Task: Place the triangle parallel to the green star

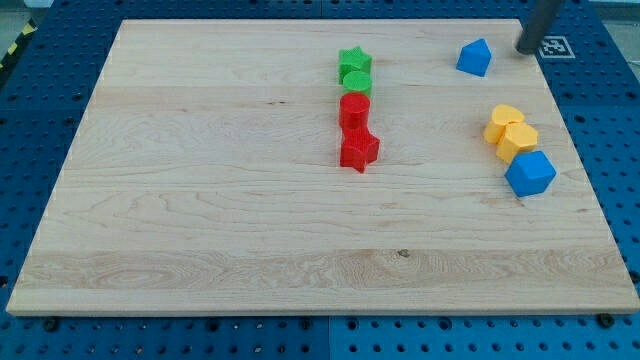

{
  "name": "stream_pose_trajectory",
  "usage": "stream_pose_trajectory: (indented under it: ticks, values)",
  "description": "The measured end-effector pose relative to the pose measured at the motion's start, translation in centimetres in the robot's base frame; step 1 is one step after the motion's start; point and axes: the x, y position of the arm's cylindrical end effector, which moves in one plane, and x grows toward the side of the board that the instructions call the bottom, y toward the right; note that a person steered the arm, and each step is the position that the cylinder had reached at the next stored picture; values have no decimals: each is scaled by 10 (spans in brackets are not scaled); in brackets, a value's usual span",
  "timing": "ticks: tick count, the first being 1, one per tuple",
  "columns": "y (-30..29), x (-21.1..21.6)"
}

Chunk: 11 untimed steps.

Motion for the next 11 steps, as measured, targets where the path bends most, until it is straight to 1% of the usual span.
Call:
stream_pose_trajectory:
  ticks: [1,2,3,4,6,9,11]
  values:
    - [-68,-30]
    - [-74,-12]
    - [-74,25]
    - [-74,40]
    - [-52,35]
    - [-51,58]
    - [-32,59]
